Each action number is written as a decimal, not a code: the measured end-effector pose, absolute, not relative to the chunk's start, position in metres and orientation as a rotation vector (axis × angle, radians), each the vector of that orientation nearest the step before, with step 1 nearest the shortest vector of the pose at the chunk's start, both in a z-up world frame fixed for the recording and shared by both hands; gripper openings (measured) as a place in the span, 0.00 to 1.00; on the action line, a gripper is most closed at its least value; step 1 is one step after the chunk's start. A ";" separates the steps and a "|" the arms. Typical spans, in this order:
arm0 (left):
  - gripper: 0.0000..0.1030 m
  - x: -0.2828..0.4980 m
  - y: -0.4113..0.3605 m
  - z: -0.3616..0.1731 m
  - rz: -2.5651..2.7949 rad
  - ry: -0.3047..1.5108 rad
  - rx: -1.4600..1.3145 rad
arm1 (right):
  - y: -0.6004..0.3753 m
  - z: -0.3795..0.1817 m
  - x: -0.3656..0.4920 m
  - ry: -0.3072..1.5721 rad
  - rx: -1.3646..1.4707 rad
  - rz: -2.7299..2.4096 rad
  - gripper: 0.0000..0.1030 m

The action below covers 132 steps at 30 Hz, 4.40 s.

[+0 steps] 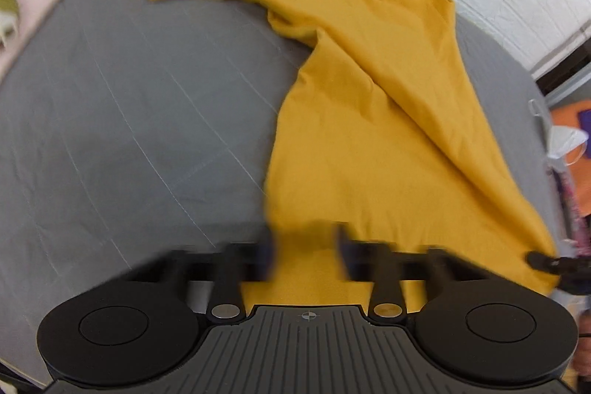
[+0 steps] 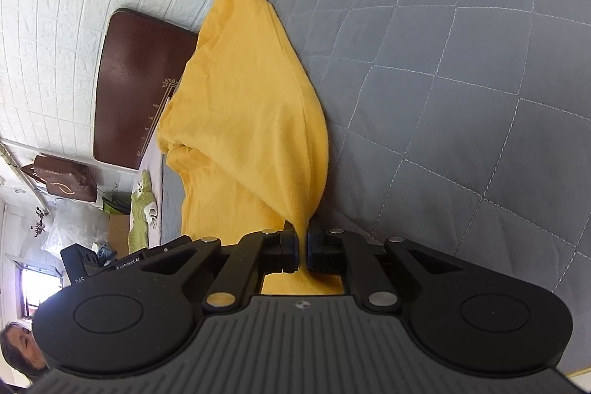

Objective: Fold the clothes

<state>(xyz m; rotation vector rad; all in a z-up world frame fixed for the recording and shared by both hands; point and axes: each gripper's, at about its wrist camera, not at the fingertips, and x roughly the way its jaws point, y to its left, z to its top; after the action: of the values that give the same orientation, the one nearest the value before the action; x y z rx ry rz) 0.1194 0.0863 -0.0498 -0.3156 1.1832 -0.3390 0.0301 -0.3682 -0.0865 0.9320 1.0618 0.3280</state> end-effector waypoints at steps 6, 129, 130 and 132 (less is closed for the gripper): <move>0.00 0.111 0.090 -0.049 -0.340 1.166 -0.344 | -0.368 -0.086 0.029 1.048 0.941 0.326 0.06; 0.99 0.457 -0.038 -0.059 0.025 0.871 0.839 | -0.260 -0.051 0.427 1.049 -0.072 0.317 0.45; 0.97 0.459 -0.037 -0.059 0.028 0.876 0.815 | -0.264 -0.050 0.427 1.048 -0.049 0.313 0.32; 0.79 0.463 -0.032 -0.059 0.027 0.907 0.740 | -0.269 -0.049 0.428 1.052 -0.011 0.304 0.11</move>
<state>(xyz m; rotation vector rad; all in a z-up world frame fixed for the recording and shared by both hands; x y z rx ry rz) 0.4627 -0.0316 -0.0590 0.7397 0.9067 0.0268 0.4282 -0.2693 -0.0490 -0.0105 1.0525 0.3041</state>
